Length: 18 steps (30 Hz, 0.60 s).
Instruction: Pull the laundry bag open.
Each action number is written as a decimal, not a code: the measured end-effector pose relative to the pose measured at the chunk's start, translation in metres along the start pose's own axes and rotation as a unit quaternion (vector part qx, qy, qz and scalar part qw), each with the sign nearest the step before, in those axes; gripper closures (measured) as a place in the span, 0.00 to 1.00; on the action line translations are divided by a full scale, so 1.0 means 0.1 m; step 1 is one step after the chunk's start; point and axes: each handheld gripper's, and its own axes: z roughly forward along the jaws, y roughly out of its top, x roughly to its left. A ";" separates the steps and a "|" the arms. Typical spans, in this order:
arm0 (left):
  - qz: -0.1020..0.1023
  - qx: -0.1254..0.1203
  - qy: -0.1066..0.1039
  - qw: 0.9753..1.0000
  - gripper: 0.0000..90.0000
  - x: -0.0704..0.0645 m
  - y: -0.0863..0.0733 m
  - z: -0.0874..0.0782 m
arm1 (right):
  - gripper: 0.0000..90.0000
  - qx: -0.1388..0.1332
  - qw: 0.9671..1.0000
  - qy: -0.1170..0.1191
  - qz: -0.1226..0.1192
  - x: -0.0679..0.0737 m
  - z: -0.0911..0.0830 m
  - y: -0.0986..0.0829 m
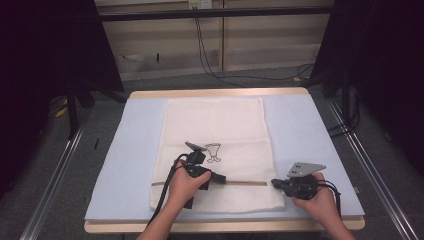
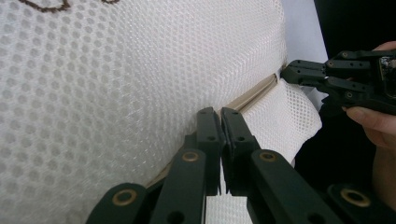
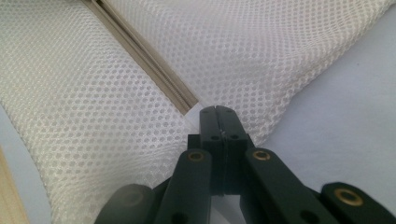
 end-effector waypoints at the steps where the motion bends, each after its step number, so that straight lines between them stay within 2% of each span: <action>1: 0.002 0.001 0.002 1.000 0.97 0.01 0.00 -0.01 | 1.00 0.000 1.000 0.000 0.000 0.00 0.00 0.00; 3: 0.001 0.002 -0.003 1.000 0.97 0.02 -0.02 -0.02 | 1.00 0.000 1.000 -0.001 0.000 0.00 0.00 0.00; 4: 0.005 0.002 0.002 1.000 0.97 0.03 -0.02 -0.04 | 1.00 0.000 1.000 0.000 0.000 0.00 0.00 0.00; 5: 0.001 -0.001 -0.003 1.000 0.97 0.03 -0.03 -0.04 | 1.00 0.000 1.000 -0.001 0.000 0.00 0.00 0.00; 8: 0.001 -0.003 0.003 1.000 0.97 0.06 -0.04 -0.08 | 1.00 -0.001 1.000 -0.001 0.000 0.00 0.00 0.00; 10: -0.005 -0.005 -0.002 1.000 0.97 0.07 -0.05 -0.09 | 1.00 -0.001 1.000 -0.001 0.000 0.00 0.00 0.00; 17: -0.007 -0.008 0.004 1.000 0.97 0.11 -0.07 -0.15 | 1.00 -0.001 1.000 0.000 0.000 0.00 0.00 0.00; 18: -0.006 -0.005 0.000 1.000 0.97 0.12 -0.07 -0.16 | 1.00 -0.001 1.000 0.000 0.000 0.00 0.00 0.00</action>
